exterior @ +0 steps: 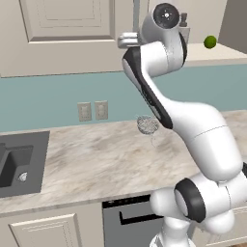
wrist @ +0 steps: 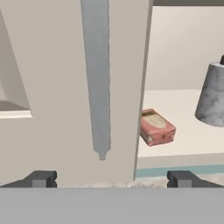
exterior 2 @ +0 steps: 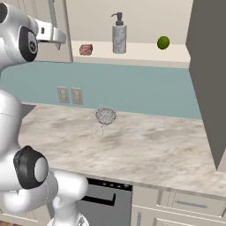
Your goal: Pick the bar soap and soap dispenser from the cabinet and place them on the counter.
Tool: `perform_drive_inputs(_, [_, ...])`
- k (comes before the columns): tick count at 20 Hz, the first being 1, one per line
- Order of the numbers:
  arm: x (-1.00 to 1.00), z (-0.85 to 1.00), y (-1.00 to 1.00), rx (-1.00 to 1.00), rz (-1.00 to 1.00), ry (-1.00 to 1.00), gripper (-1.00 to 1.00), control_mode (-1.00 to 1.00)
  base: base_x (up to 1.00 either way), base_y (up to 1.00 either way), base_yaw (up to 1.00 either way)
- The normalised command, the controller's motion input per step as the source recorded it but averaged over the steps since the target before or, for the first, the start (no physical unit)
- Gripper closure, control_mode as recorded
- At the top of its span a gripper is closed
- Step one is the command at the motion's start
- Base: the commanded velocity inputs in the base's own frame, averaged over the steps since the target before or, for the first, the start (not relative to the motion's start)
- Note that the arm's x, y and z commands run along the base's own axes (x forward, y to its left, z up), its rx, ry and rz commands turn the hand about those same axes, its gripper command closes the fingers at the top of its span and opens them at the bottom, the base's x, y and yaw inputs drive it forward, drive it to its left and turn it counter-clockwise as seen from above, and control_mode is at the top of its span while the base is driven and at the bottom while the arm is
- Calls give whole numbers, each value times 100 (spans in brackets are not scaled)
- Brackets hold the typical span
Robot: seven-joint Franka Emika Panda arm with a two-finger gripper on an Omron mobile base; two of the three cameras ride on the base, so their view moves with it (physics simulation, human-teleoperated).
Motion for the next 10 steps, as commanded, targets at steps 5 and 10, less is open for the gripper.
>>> perform_drive_inputs(5, [19, 3, -5, 2, -1, 7, -100, -100, 0, 0, 0])
perform_drive_inputs(10, [29, 0, -1, 1, 0, 7, -100, -100, 0, 0, 0])
